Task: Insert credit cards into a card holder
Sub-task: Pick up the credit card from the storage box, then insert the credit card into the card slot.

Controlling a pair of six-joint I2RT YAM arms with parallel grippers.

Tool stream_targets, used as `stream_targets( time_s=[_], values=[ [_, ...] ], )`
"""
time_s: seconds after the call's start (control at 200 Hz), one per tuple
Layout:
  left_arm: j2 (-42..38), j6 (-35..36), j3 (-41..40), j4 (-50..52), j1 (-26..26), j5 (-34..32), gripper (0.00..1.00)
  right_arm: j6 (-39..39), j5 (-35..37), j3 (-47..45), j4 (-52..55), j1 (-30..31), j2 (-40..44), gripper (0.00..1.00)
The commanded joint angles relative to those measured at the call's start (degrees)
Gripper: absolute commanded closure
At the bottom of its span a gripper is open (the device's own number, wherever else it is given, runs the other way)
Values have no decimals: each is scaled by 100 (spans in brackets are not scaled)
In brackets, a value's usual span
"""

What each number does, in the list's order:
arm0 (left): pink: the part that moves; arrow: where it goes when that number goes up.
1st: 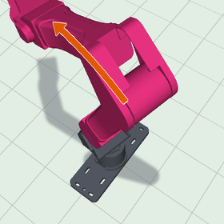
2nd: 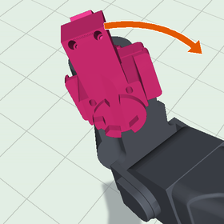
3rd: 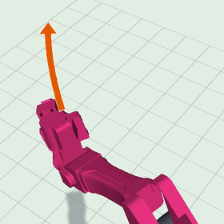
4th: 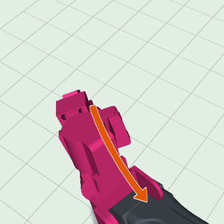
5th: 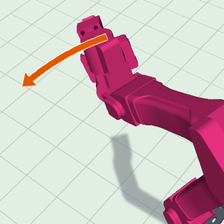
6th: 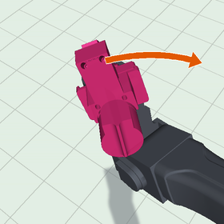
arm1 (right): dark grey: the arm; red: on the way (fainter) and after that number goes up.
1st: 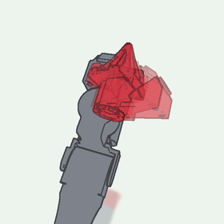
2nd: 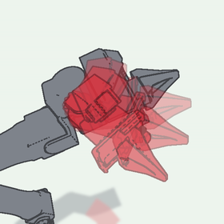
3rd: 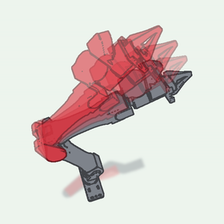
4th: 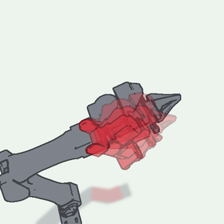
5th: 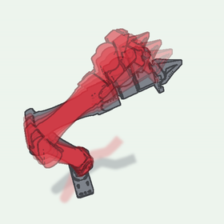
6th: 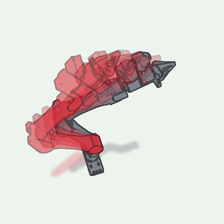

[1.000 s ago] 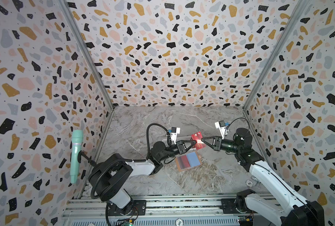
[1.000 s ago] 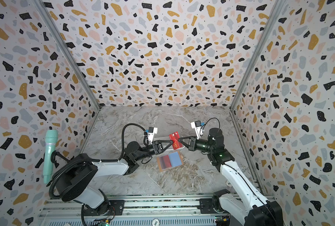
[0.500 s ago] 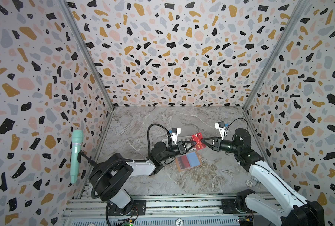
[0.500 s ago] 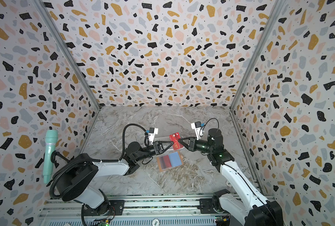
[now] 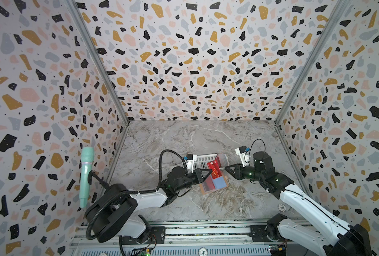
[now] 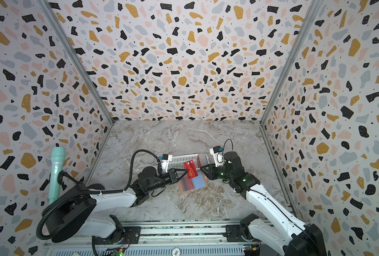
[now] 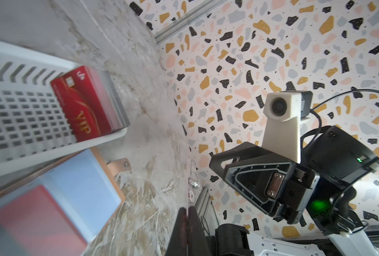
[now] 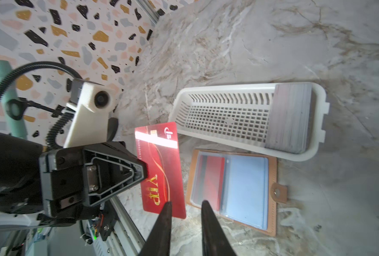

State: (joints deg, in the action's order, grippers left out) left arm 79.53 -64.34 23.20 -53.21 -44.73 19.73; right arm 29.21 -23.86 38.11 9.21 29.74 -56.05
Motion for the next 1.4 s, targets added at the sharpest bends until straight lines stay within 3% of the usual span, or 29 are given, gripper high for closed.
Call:
stream_targets(
  time_s=[0.0,0.22,0.581,1.392],
  values=[
    [-178,-82,-151,207,-2,-244,100,-238,789,-174,344,182,-146,75],
    [96,-423,-288,196,-27,-257,100,-241,1295,-423,281,388,-765,76],
    [800,-523,-50,247,-155,-261,100,-227,1527,-603,-115,446,-1583,80],
    [1553,-542,275,717,-203,-482,100,-249,1806,-708,-425,549,-2287,86]
  ],
)
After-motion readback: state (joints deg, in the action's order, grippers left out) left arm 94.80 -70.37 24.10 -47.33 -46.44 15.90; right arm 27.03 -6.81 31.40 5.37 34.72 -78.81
